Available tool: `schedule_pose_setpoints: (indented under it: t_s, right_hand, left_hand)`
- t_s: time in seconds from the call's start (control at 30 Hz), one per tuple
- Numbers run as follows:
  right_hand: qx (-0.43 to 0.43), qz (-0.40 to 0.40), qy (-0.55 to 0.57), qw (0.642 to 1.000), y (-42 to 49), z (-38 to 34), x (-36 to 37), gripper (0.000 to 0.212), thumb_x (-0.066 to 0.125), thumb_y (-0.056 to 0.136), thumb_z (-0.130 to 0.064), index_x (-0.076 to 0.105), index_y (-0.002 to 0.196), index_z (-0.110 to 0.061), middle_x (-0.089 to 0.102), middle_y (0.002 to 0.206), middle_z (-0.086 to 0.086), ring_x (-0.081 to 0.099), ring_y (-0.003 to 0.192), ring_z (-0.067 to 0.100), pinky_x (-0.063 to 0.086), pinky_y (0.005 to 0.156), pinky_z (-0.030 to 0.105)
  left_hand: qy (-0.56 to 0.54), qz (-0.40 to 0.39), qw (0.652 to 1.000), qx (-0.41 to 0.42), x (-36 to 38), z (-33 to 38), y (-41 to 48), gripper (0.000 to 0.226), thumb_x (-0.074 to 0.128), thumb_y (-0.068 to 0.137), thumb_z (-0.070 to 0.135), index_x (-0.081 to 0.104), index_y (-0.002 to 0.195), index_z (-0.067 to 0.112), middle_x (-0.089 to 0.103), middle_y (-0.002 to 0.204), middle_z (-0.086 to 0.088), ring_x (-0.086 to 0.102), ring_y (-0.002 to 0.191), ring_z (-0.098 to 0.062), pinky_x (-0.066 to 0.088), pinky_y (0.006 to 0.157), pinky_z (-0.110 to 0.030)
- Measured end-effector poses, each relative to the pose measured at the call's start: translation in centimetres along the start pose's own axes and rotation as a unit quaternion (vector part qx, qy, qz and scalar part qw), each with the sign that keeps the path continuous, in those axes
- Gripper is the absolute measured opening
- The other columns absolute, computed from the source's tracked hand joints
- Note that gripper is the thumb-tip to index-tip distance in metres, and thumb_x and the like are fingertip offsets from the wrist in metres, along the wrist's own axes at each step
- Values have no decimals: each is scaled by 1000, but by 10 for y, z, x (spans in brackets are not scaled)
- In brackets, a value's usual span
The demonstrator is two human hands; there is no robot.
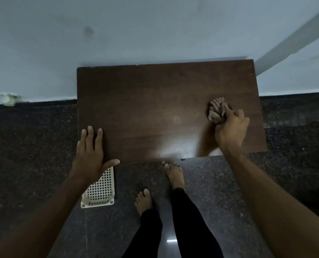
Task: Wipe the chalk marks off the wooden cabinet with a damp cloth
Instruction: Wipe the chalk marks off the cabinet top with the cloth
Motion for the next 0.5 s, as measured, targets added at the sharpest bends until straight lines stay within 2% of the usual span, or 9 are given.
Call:
schedule_pose_setpoints:
  t_s: [0.07, 0.23, 0.37, 0.5]
  right_hand:
    - [-30, -8, 17, 999, -17, -34, 9, 58, 55, 74, -1, 60, 130, -17, 54, 118, 11, 44, 100, 36, 42, 83, 39]
    - [-218, -80, 33, 972, -95, -143, 49, 55, 63, 80, -6, 58, 134, -14, 56, 126, 14, 48, 110, 38, 42, 98, 43]
    - [-294, -115, 40, 948, -157, -177, 71, 59, 67, 83, -11, 50, 139, -16, 52, 129, 8, 45, 115, 35, 43, 95, 42]
    - [-340, -112, 43, 933, -169, -164, 70, 53, 66, 83, -13, 55, 135, -17, 53, 127, 7, 45, 113, 33, 45, 88, 43]
  left_hand:
    - [-12, 10, 1000, 0, -1, 0, 0, 130, 16, 72, 97, 12, 159, 1, 5, 163, -32, 0, 152, -46, 16, 118, -65]
    - [-45, 40, 998, -5, -5, -3, -3, 136, 19, 63, 102, 5, 161, 8, -6, 166, -24, -12, 153, -38, 3, 122, -56]
    - [-46, 55, 997, -13, -6, -7, -3, 127, 37, 66, 89, 6, 161, 11, -5, 166, -23, -11, 154, -38, 6, 123, -57]
    - [-46, 59, 997, -22, -8, -5, -6, 123, 62, 74, 80, 9, 161, 12, -4, 167, -22, -9, 154, -38, 8, 124, -57]
Point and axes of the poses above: each hand's wrist, its own y-axis towards the middle knuckle, its own x-axis out of the palm, z = x × y, the point moved 8 cm from there along y, towards the middle knuckle
